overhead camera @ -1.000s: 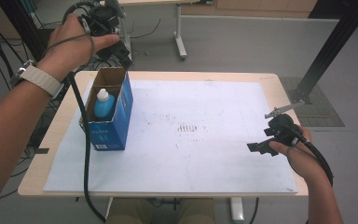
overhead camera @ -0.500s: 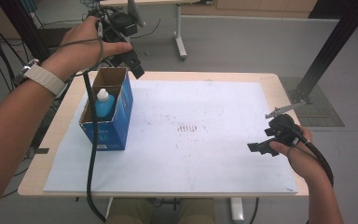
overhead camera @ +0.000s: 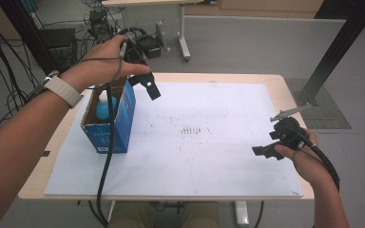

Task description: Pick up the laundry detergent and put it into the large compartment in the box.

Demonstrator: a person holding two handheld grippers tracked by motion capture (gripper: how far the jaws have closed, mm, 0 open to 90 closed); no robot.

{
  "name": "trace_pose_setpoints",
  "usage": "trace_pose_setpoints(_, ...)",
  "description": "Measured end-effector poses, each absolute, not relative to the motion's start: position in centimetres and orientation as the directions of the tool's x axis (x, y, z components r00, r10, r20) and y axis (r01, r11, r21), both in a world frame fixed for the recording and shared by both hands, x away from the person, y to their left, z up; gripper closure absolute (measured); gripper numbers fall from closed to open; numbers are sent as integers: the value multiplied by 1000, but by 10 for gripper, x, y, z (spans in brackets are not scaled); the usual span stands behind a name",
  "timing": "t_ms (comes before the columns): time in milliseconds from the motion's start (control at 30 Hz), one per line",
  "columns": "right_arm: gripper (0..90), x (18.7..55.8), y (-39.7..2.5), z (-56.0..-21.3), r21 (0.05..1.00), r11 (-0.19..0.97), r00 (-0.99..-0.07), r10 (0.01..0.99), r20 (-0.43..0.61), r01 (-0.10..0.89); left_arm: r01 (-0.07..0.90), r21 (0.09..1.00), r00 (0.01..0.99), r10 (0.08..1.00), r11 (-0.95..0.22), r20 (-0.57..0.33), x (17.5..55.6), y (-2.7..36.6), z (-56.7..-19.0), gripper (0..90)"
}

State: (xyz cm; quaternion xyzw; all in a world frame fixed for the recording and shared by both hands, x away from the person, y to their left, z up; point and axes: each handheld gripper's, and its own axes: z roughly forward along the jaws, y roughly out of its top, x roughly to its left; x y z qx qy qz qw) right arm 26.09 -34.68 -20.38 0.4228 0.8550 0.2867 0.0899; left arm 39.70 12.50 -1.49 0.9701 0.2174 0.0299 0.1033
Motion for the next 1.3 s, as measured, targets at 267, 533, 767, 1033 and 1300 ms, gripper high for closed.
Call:
trace_pose_setpoints(267, 77, 261, -347, -206, 568, 474, -625, 775, 93, 672, 347, 179, 935, 354, -921, 6, 395, 109, -33, 71)
trace_pose_setpoints(533, 77, 262, -346, -206, 565, 478, -628, 772, 95, 672, 279, 167, 959, 283, -946, -2, 393, 101, -50, 72)
trace_pose_setpoints(767, 77, 263, -346, -206, 569, 476, -629, 772, 95, 670, 251, 162, 968, 252, -954, -15, 393, 95, -59, 73)
trace_pose_setpoints(1033, 77, 262, -345, -204, 570, 478, -630, 771, 92, 668, 249, 172, 968, 249, -953, -24, 392, 95, -61, 72)
trace_pose_setpoints(1300, 77, 260, -342, -204, 572, 480, -634, 768, 92, 665, 241, 170, 970, 240, -956, -27, 389, 96, -60, 72)
